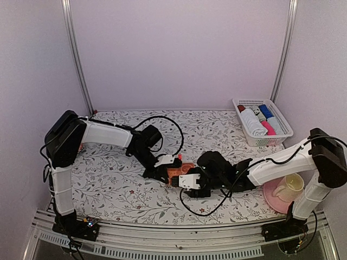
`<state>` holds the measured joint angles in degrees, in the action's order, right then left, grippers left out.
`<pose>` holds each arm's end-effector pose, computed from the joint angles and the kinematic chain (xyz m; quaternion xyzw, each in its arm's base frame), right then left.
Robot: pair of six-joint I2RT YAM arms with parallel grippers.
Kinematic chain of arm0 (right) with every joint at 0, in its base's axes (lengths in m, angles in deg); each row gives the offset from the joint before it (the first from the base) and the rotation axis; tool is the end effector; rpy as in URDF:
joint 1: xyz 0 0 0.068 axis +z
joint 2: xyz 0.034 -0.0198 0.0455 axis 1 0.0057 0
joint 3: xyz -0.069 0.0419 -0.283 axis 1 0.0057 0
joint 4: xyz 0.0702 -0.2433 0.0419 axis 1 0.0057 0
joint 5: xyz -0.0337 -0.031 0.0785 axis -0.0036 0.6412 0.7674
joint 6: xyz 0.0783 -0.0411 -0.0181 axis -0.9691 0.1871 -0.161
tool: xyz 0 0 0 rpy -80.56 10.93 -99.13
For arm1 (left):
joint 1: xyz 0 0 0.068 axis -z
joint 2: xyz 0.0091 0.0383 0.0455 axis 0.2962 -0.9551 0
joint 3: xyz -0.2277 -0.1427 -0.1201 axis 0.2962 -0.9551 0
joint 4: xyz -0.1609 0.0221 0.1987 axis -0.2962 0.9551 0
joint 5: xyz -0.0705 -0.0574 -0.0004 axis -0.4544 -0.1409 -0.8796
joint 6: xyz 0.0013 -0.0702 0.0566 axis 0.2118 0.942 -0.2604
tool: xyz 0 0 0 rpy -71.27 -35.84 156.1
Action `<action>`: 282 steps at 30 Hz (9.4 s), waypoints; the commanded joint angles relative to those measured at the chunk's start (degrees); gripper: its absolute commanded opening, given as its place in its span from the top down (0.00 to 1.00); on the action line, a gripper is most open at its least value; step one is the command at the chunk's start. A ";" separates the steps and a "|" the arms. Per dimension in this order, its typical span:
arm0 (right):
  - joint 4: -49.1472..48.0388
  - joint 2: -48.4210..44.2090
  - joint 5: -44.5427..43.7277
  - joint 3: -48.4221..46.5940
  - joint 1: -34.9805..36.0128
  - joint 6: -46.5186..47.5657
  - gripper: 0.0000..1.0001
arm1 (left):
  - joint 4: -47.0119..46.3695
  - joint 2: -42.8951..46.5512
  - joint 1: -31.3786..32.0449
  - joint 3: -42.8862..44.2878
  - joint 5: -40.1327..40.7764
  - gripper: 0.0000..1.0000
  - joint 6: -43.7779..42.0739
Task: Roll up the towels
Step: Roll the towel at the center of the board, then pick up the towel from the center of the board.
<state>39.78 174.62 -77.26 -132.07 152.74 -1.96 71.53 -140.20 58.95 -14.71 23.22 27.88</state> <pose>0.1641 0.3176 0.1609 -0.7023 0.5865 0.0734 0.3966 0.2666 -0.2976 0.1183 0.7028 0.6388 -0.2778 0.1445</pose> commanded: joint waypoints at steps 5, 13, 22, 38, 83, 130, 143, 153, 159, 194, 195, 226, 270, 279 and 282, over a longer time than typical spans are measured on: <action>-3.61 12.06 -11.51 -7.16 0.83 5.00 0.39 | 12.39 -8.27 -2.33 2.42 -0.99 1.00 0.20; 0.11 17.85 -14.08 -11.46 0.70 5.53 0.55 | 15.47 -10.38 -3.63 4.69 -2.19 1.00 -1.42; 9.36 20.67 -8.56 -15.94 -0.62 2.27 0.79 | 14.67 -8.74 -4.64 4.97 -1.61 0.81 -1.09; 26.59 23.00 6.52 -25.80 -2.66 -4.40 0.87 | -12.27 13.17 -8.58 -11.08 5.04 0.28 5.37; 49.41 40.73 40.73 -53.10 -11.14 -19.80 0.82 | -74.33 22.33 14.46 -50.81 37.72 0.44 -14.80; 25.24 4.16 18.91 -19.26 -10.64 -7.52 0.42 | -4.51 9.36 1.97 -13.75 12.15 1.00 -4.16; 24.02 8.87 39.00 -21.37 -21.67 -17.05 0.32 | 6.46 3.82 -0.52 -4.33 8.42 1.00 -4.47; 29.10 22.39 54.11 -34.06 -26.10 -23.97 0.27 | 7.94 0.62 -1.57 -1.63 7.49 1.00 -4.51; 29.54 29.46 57.78 -38.68 -26.11 -25.57 0.26 | 8.29 -0.24 -1.86 -1.12 7.42 1.00 -4.78; 33.34 40.38 67.30 -45.24 -21.61 -25.33 0.27 | 14.02 -6.42 -5.01 7.47 5.07 1.00 -2.30; 33.47 40.38 67.37 -45.36 -21.42 -25.23 0.27 | 14.48 -6.69 -5.24 7.88 4.71 1.00 -2.23; 41.63 44.53 61.95 -49.03 -19.35 -20.42 0.49 | 21.70 -14.47 -11.04 20.78 -2.03 1.00 3.97; 32.26 18.15 62.04 -32.22 -35.80 -25.46 0.97 | 7.68 19.28 -22.30 0.05 -10.42 0.21 4.88; 22.02 4.51 61.23 -25.99 -58.84 -34.82 0.97 | 10.04 24.05 -23.16 -6.65 -11.66 0.20 0.69; 21.63 3.31 59.88 -26.92 -64.60 -35.98 0.97 | 9.76 25.12 -23.39 -8.28 -12.17 0.20 0.45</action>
<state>65.00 180.71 -16.35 -158.89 93.95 -34.14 80.77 -117.27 36.24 -20.90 13.20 30.13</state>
